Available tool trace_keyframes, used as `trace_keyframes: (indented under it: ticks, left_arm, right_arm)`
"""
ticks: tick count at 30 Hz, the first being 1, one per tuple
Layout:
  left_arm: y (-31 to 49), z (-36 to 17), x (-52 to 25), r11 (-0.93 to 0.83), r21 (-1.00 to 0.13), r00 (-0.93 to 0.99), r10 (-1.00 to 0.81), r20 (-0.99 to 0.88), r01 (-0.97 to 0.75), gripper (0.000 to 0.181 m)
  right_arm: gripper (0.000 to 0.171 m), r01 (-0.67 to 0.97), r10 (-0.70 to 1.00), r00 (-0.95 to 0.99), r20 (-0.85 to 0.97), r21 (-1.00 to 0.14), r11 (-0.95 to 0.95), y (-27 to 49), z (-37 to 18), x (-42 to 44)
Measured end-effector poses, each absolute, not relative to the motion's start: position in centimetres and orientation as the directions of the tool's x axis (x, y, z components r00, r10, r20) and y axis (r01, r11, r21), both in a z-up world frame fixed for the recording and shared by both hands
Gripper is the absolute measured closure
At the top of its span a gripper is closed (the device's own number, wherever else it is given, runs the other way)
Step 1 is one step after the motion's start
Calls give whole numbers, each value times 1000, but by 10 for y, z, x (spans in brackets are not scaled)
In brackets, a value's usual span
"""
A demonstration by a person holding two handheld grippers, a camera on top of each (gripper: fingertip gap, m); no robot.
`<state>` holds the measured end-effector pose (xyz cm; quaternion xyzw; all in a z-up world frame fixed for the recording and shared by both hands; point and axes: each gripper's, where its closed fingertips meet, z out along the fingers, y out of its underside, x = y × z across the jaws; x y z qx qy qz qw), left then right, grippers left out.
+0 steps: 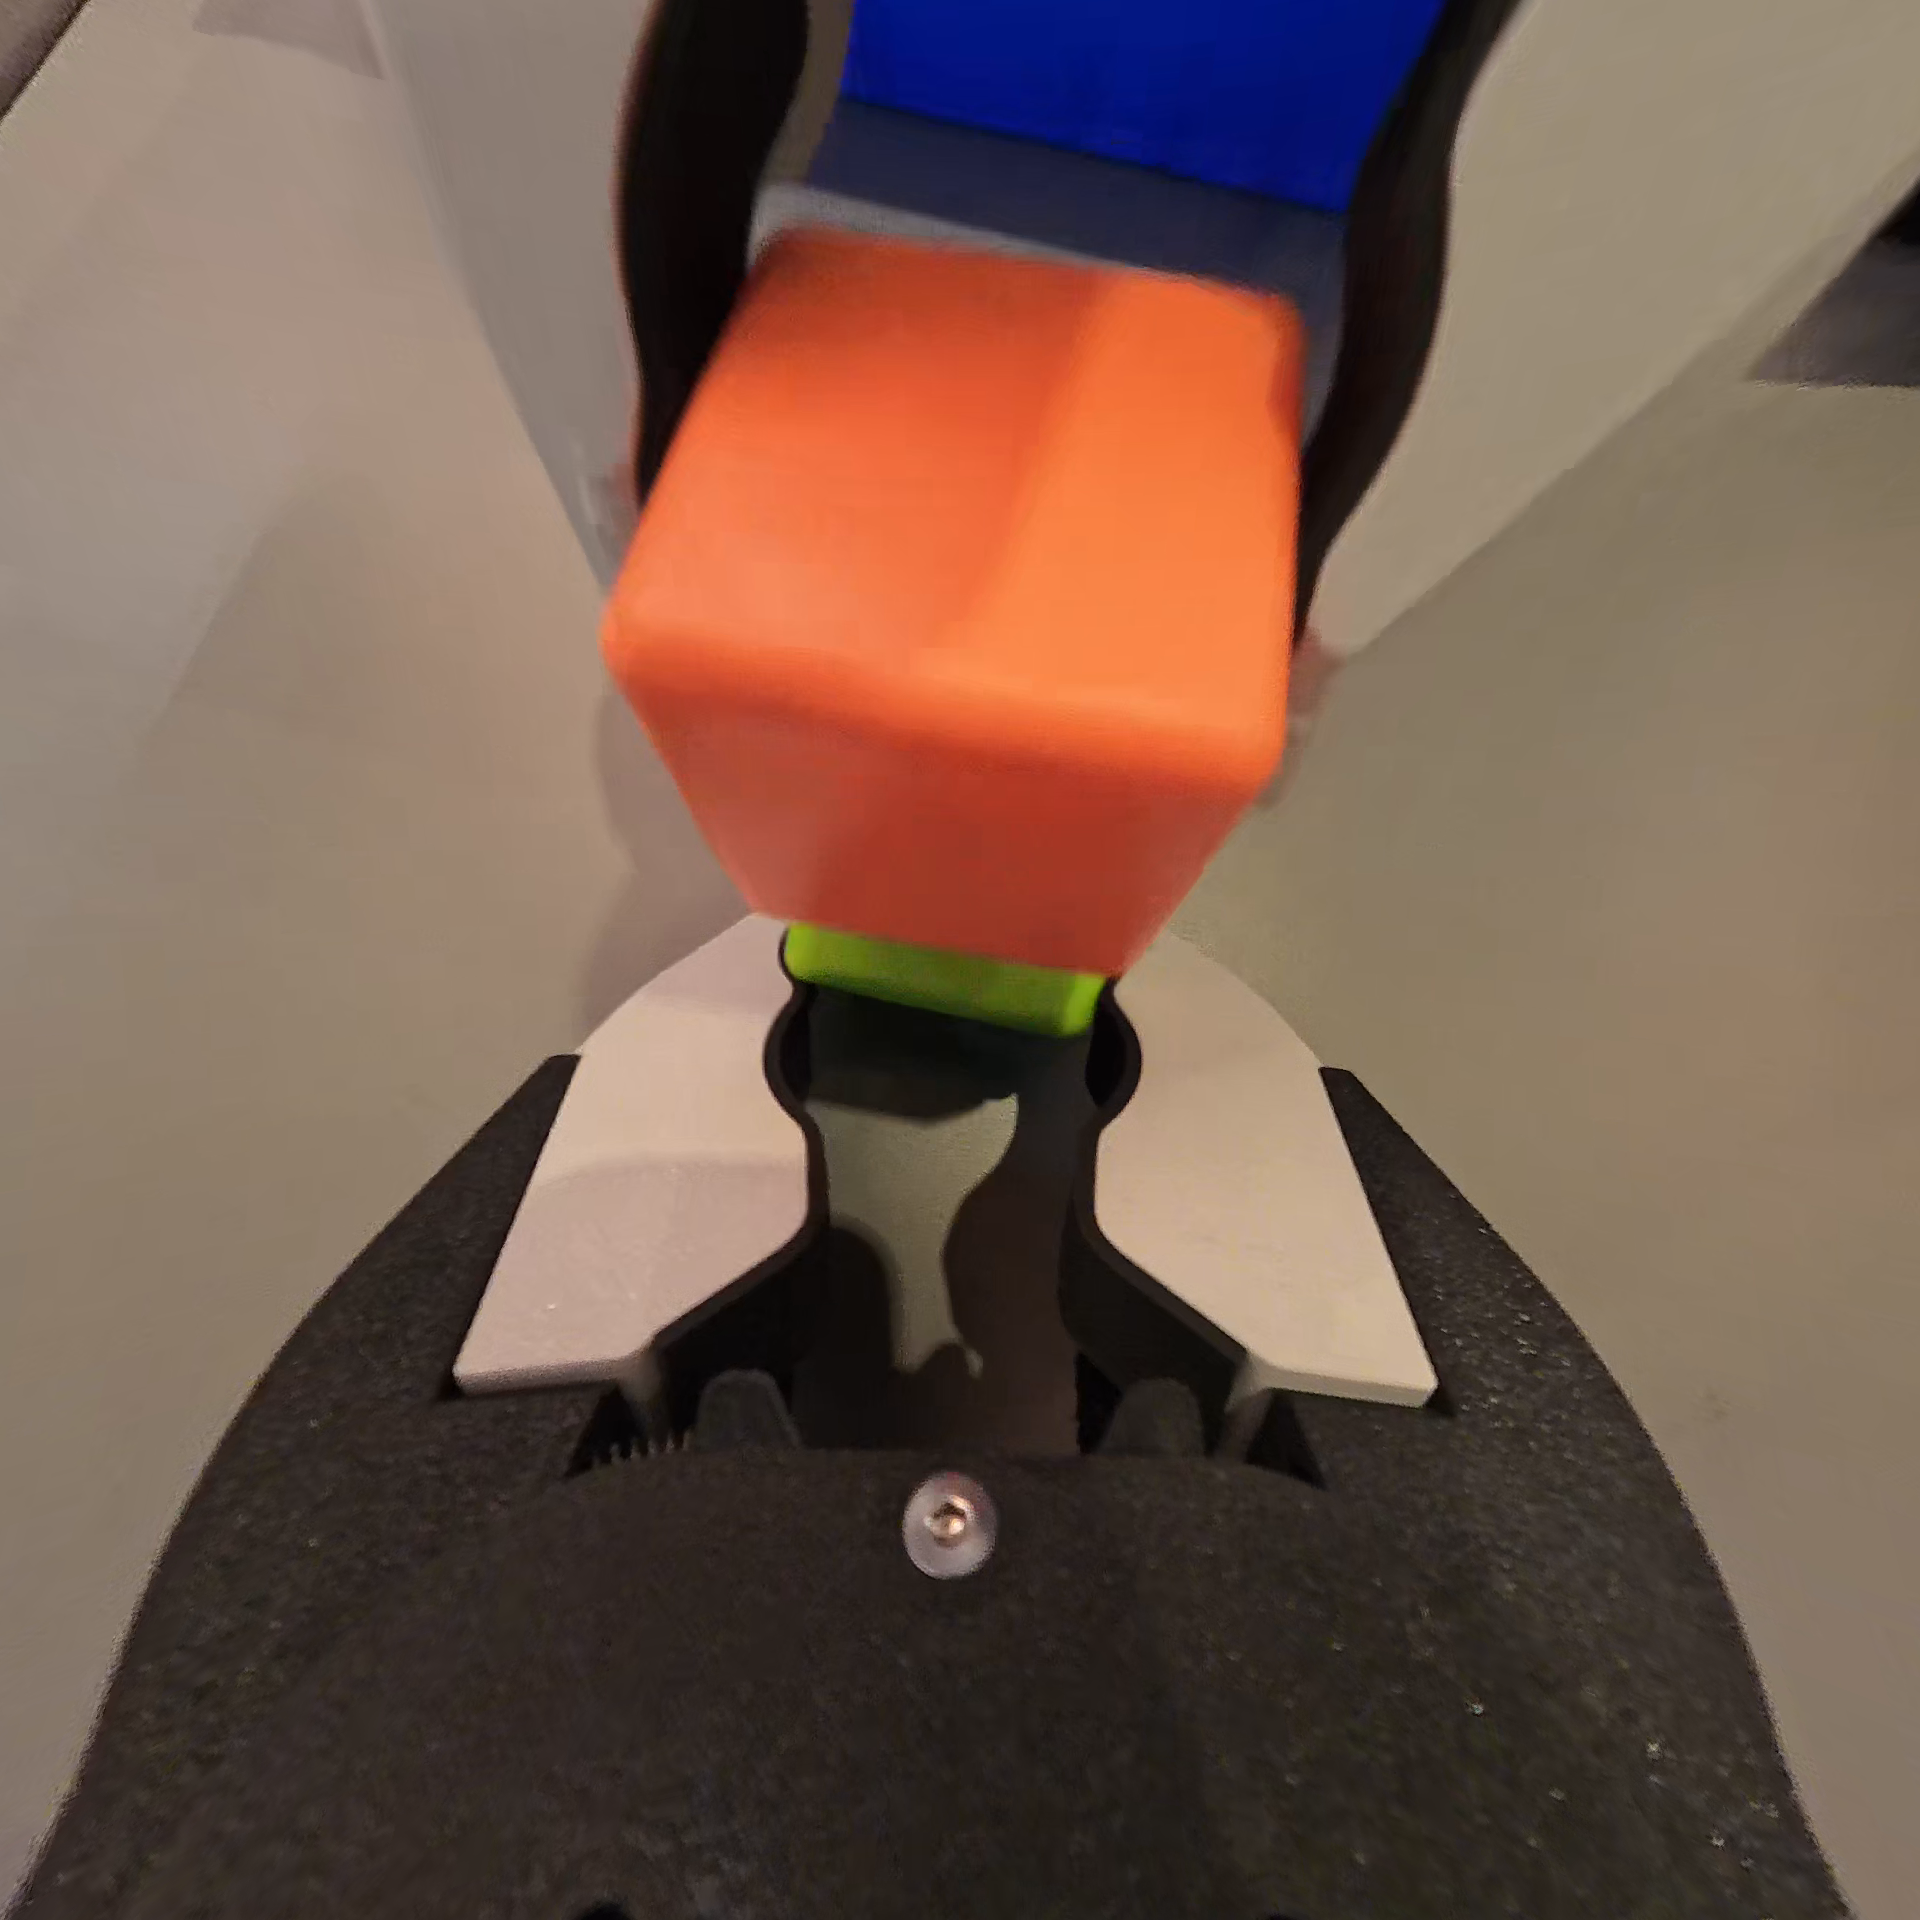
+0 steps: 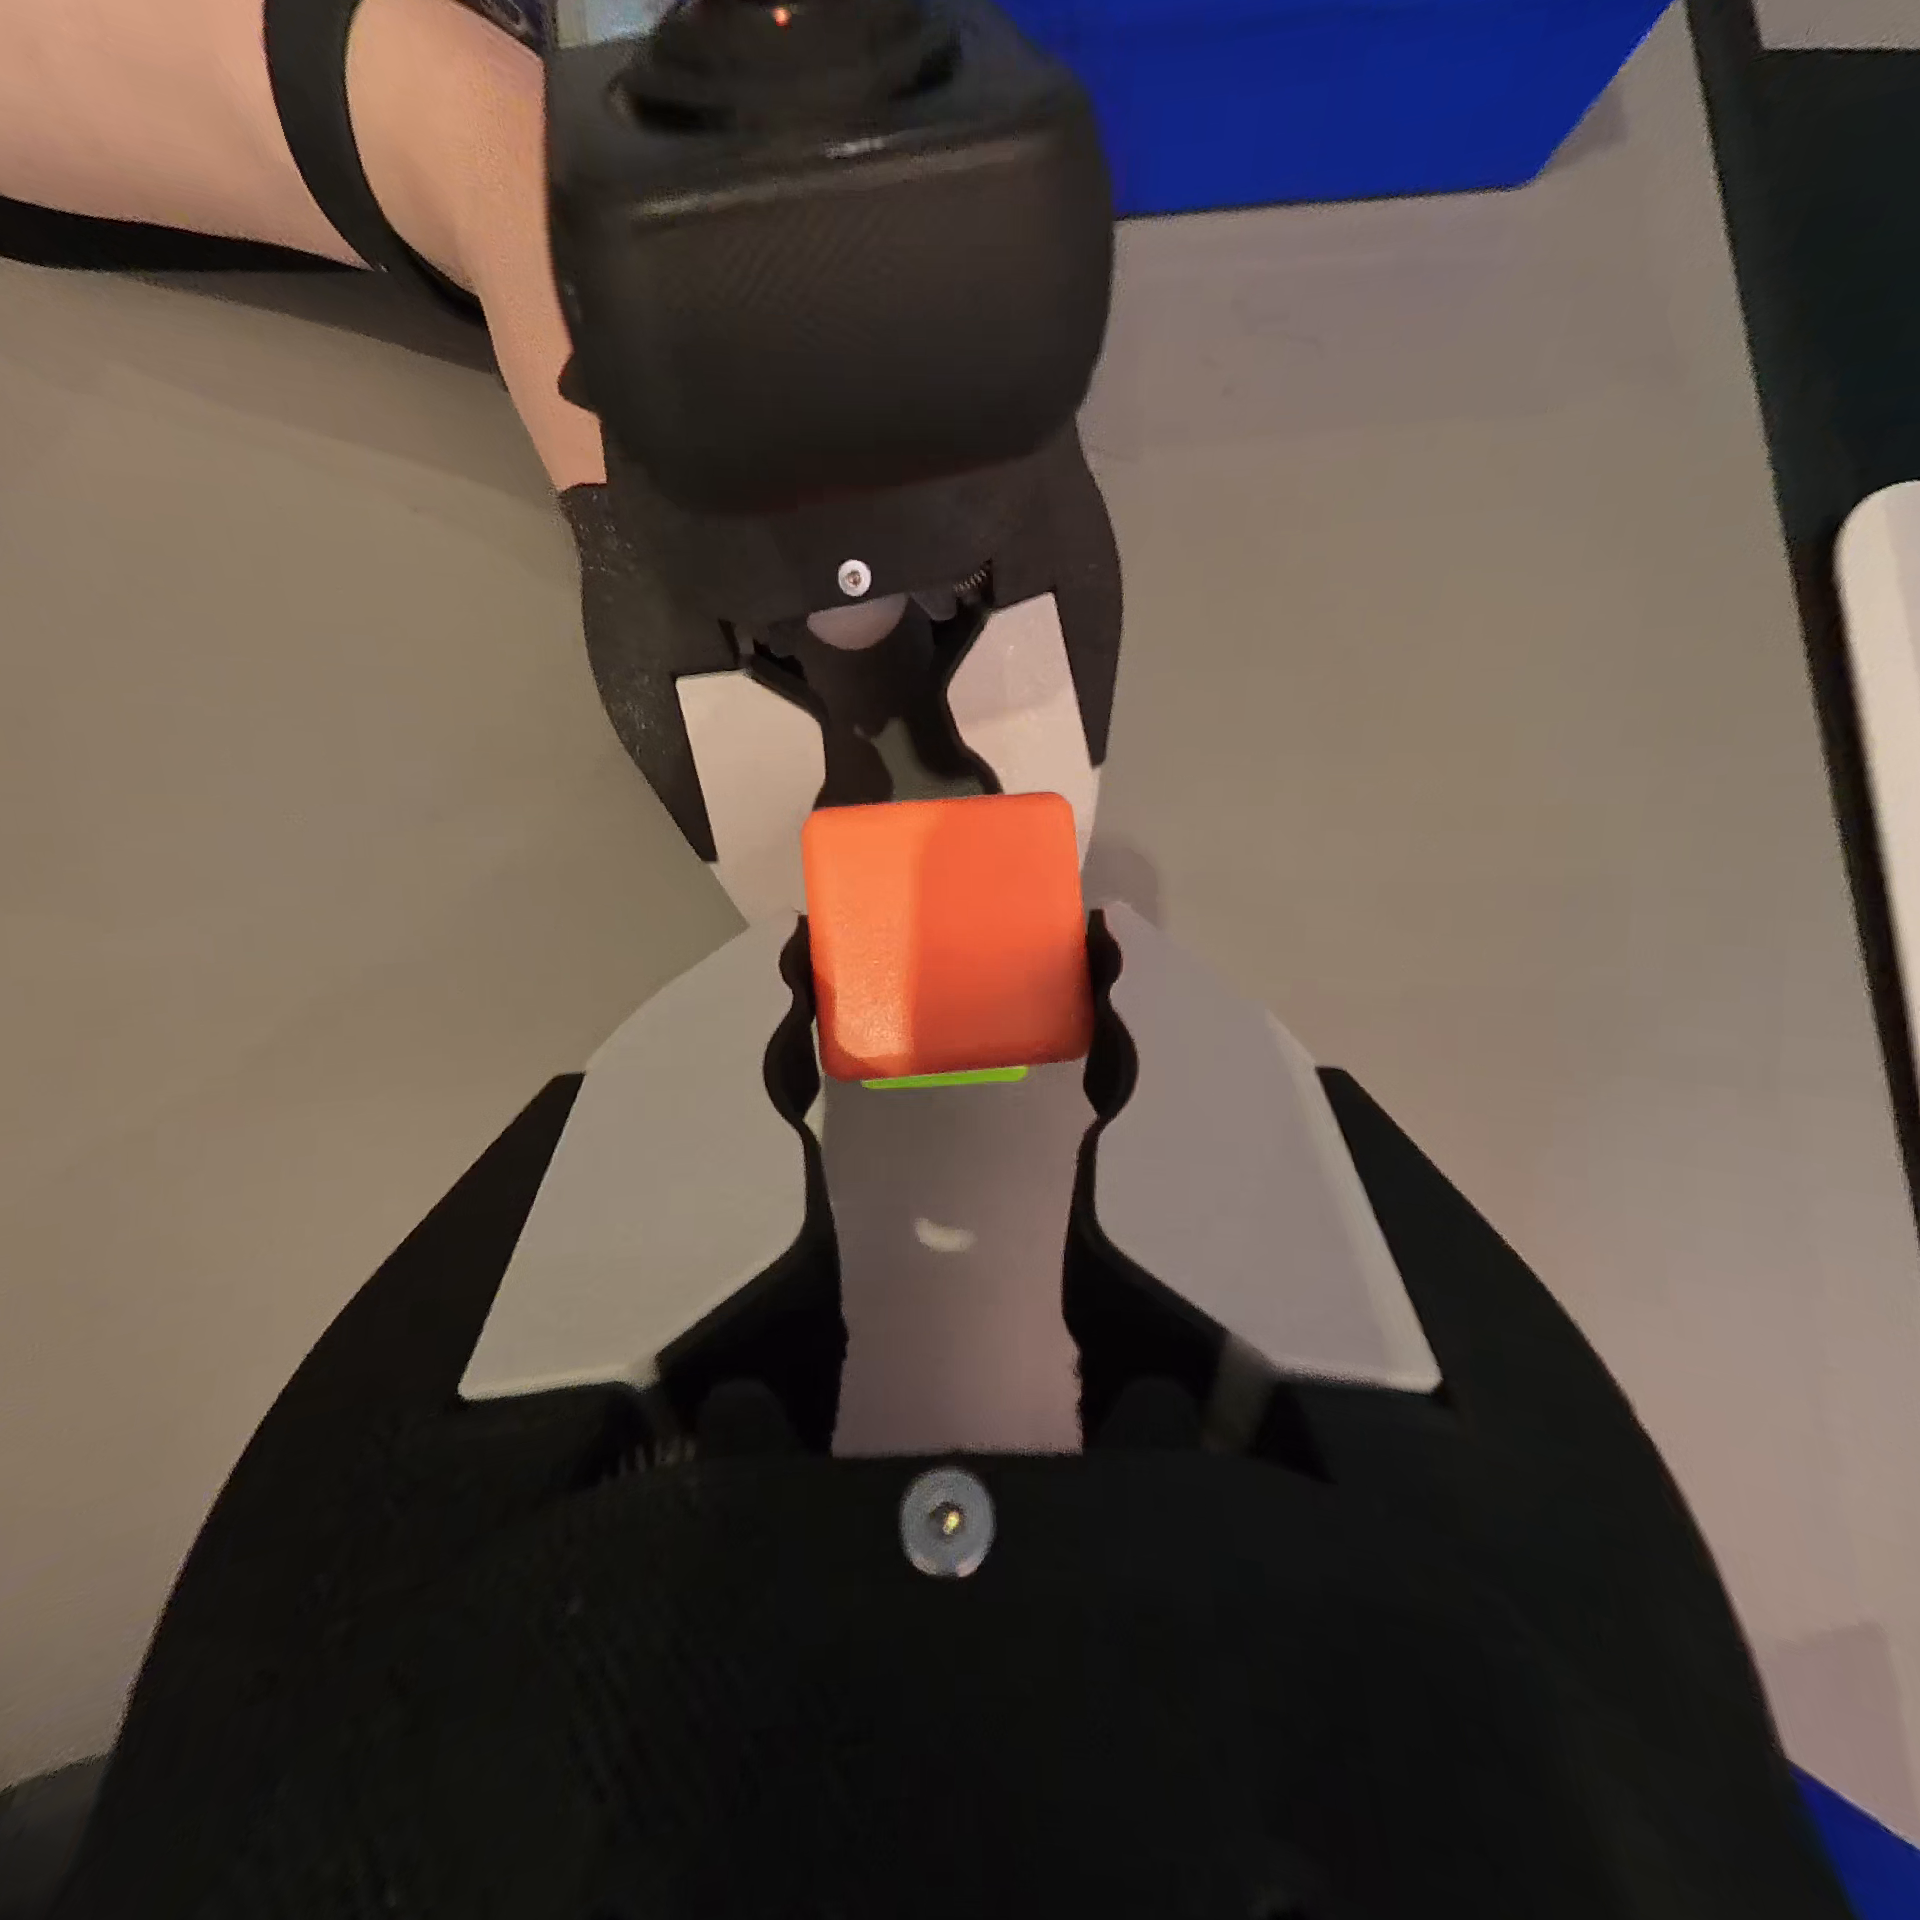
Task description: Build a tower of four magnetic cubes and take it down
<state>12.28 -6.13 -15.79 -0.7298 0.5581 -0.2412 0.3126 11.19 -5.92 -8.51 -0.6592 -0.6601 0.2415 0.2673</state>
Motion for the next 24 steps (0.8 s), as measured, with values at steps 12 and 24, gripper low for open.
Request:
trace_keyframes:
  ticks: [12, 24]
  left_arm:
    - [-61, -158, 122, -183, -725, 263, -965, 3, -664, 131]
    - [-61, -158, 123, -183, -726, 263, -965, 3, -663, 131]
  right_arm:
    - [121, 652, 981, 123, 151, -758, 35, -56, 3, 196]
    - [120, 819, 961, 259, -93, -506, -270, -67, -97, 336]
